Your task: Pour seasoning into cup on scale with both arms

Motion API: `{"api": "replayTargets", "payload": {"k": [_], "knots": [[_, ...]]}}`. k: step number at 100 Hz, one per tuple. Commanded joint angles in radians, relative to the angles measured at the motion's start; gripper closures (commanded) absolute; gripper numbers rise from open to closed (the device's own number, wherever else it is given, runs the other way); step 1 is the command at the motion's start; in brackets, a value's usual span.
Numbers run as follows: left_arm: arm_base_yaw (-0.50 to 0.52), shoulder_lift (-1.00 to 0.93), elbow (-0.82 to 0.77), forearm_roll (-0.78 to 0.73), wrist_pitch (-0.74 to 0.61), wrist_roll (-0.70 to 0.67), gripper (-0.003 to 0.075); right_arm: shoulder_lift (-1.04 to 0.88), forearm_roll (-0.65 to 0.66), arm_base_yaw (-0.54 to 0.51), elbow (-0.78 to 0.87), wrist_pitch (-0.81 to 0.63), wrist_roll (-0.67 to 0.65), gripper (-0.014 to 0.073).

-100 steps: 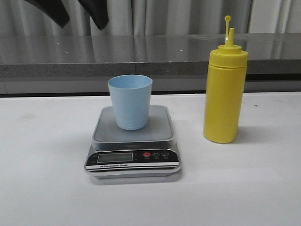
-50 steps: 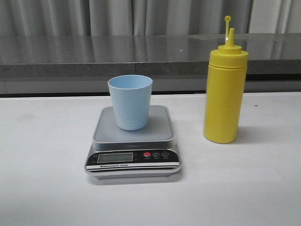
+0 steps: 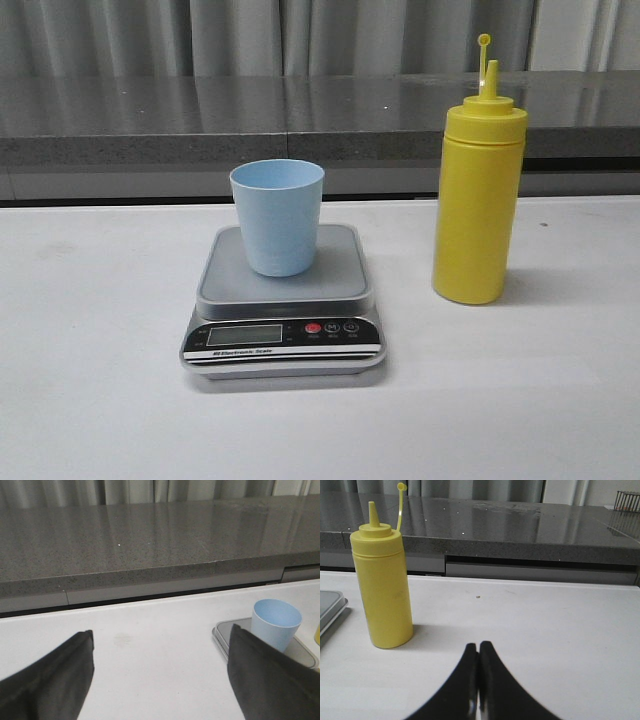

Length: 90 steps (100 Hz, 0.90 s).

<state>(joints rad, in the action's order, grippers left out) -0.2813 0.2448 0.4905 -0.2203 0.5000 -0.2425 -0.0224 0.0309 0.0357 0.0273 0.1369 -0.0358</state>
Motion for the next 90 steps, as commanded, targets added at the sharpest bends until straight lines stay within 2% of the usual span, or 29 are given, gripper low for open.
{"api": "replayTargets", "payload": {"k": [1,12,24,31,54,68,90], "knots": [[0.004,-0.077,-0.008,-0.012,-0.036,-0.009,0.0186,-0.010,0.009,-0.004,-0.022,-0.084,0.005,0.0659],[0.004,-0.161,-0.031,-0.012,0.003,-0.009,0.0201,-0.010,0.009,-0.004,-0.022,-0.084,0.005,0.0659],[0.004,-0.204,-0.041,-0.012,0.010,-0.009,0.0283,-0.010,0.009,-0.004,-0.022,-0.084,0.005,0.0659],[0.004,-0.205,-0.041,-0.012,0.010,-0.009,0.0371,-0.010,0.009,-0.004,-0.022,-0.084,0.005,0.0659],[0.004,-0.205,-0.052,-0.069,-0.013,-0.009,0.0743,-0.010,0.009,-0.004,-0.022,-0.084,0.005,0.0659],[0.004,-0.205,-0.079,-0.146,-0.052,-0.009,0.0740,-0.010,0.009,-0.004,-0.022,-0.084,0.005,0.0659],[0.004,-0.205,-0.114,-0.143,-0.087,-0.009,0.0740,-0.010,0.009,-0.004,-0.022,-0.084,0.005,0.0659]]}}
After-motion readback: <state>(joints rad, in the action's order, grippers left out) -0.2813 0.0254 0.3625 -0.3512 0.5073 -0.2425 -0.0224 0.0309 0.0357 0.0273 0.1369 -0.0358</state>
